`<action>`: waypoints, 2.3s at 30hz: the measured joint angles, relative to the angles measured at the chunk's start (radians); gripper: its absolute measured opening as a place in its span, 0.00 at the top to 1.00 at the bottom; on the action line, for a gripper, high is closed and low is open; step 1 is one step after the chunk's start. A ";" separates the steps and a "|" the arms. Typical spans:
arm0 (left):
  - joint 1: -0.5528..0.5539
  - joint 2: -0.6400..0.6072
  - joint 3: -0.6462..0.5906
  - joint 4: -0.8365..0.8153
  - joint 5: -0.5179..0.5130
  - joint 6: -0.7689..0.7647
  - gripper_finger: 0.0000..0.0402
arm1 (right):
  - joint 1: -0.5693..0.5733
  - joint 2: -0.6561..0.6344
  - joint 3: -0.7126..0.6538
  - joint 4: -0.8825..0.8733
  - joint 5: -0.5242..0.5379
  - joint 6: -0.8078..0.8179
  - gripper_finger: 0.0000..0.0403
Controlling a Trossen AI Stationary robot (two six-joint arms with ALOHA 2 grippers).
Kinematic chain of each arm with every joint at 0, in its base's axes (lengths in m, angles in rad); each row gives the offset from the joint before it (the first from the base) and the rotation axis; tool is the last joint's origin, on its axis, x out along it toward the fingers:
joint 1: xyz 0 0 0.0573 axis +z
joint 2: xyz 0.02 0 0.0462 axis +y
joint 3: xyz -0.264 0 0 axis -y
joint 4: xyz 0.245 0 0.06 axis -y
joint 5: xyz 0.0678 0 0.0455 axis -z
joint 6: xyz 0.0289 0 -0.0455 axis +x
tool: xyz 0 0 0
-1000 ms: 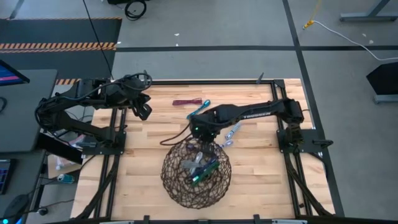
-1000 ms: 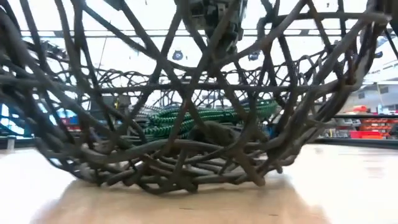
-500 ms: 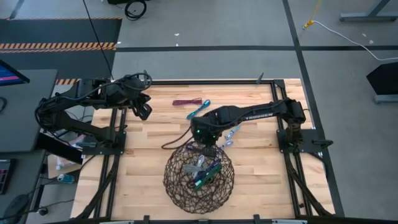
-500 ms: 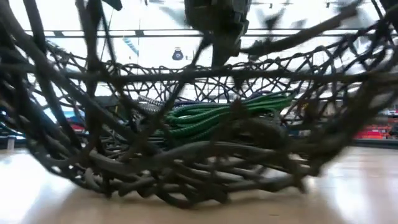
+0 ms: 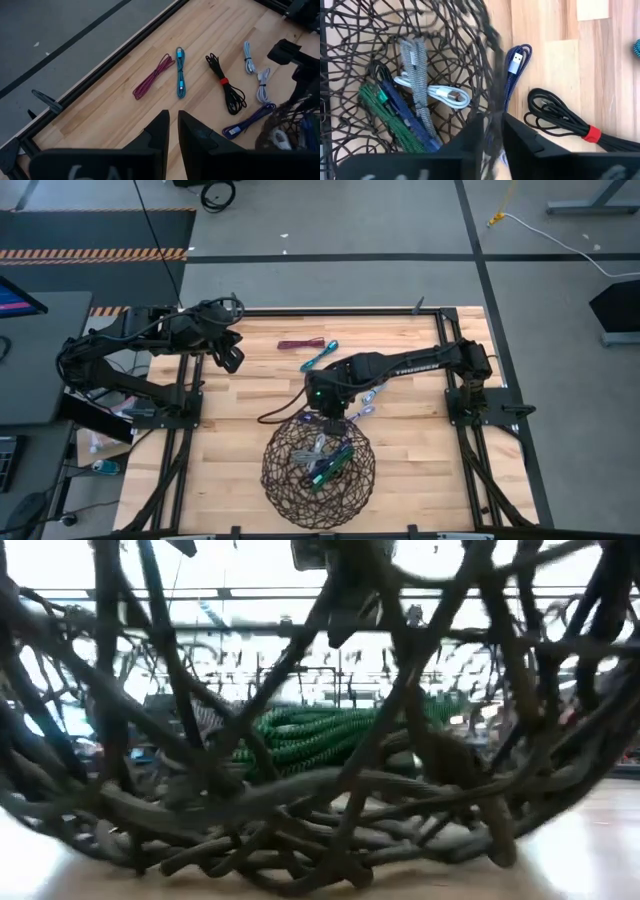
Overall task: Pick and place USB-C Cables
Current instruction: Move the wire basket to the bottom center of the table, then put the blue charger cable into the wire basket
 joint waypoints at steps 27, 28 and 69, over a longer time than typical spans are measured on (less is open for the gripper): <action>0.021 0.064 0.000 0.060 0.000 0.110 0.89 | -0.119 -0.196 0.039 -0.333 0.391 0.049 0.66; 0.028 0.079 0.000 0.059 0.000 0.113 0.89 | -0.127 -0.225 0.039 -0.352 0.425 0.073 0.66; 0.235 0.853 0.000 0.565 0.399 0.071 0.52 | -0.125 -0.862 0.039 -0.231 0.546 -0.113 0.65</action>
